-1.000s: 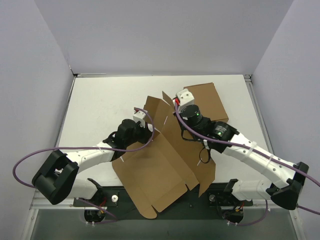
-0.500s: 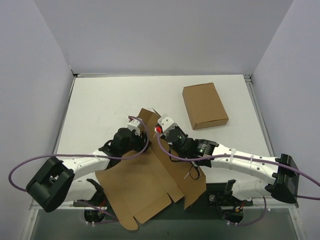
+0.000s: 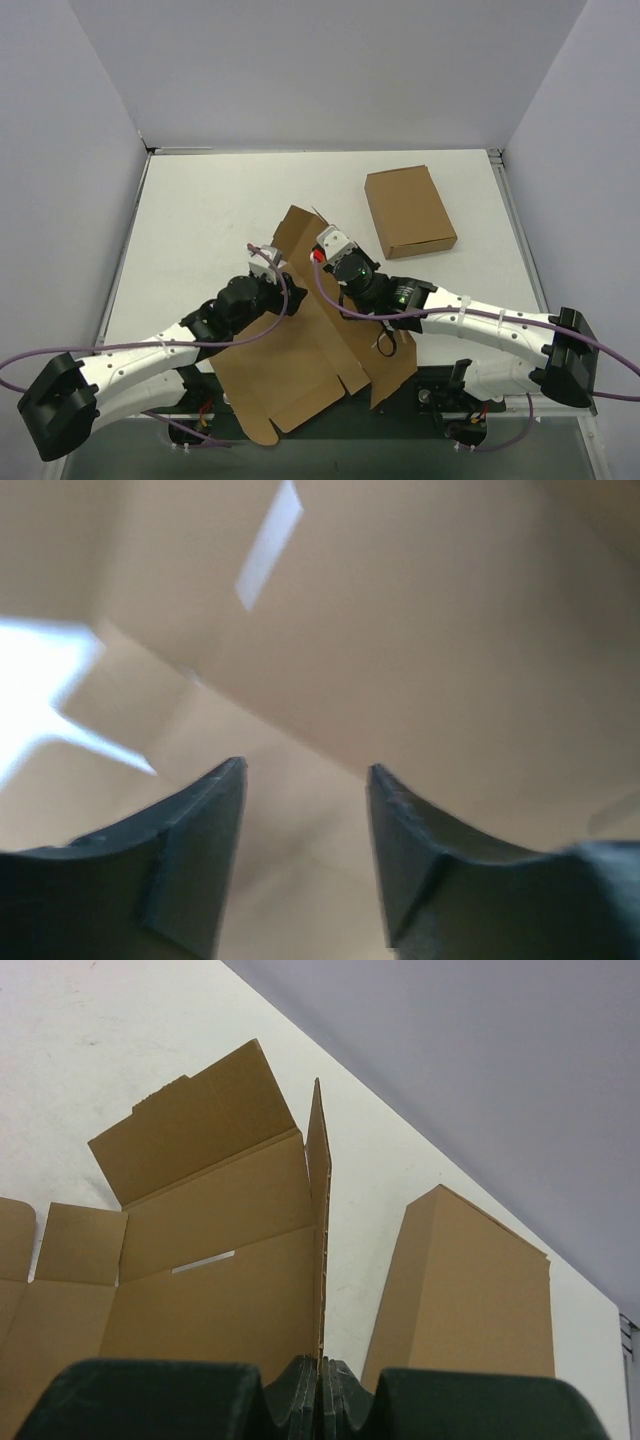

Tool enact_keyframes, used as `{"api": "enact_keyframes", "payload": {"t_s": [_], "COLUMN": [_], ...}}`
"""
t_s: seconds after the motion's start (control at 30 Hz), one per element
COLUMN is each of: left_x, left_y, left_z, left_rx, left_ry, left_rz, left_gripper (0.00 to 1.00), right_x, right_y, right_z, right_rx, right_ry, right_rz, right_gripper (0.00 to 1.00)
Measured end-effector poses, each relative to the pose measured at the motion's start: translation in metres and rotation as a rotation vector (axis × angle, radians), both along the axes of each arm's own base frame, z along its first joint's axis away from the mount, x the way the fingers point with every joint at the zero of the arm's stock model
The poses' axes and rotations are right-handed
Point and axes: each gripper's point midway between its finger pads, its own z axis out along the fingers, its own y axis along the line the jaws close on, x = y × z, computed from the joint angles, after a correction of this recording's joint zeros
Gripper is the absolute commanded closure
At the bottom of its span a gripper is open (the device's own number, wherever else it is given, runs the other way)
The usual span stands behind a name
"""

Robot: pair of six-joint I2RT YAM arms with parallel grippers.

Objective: Fold the paper box

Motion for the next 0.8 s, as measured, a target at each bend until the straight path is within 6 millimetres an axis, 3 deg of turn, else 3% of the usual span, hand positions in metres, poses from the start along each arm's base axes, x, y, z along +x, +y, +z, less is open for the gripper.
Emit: {"api": "enact_keyframes", "payload": {"t_s": [0.07,0.23,0.4,0.63,0.7,0.8], "left_x": [-0.017,-0.061,-0.057,-0.054,-0.055,-0.057], "left_y": [-0.009,-0.01,-0.031,-0.054,-0.056,-0.055], "left_z": [-0.021,-0.104,-0.107,-0.106,-0.105,-0.102], "left_rx": [-0.009,0.081,0.009,-0.082,-0.1,-0.115], "left_ry": [0.051,0.242,0.232,0.215,0.22,0.225], "left_rz": [-0.049,-0.129,-0.148,-0.164,-0.163,-0.165], "left_gripper": [0.51,0.57,0.6,0.6,0.58,0.45], "right_x": [0.004,0.014,0.02,0.024,0.023,0.021], "right_y": [-0.003,-0.002,-0.003,-0.001,-0.001,-0.003], "right_z": [0.002,0.007,-0.007,-0.006,-0.007,-0.008], "right_rx": [-0.01,-0.018,-0.071,-0.052,-0.052,-0.049], "right_ry": [-0.009,-0.058,-0.105,-0.163,-0.172,-0.179], "right_rz": [-0.005,-0.005,0.001,-0.01,-0.009,-0.014], "right_gripper": [1.0,1.0,1.0,1.0,1.0,1.0]}}
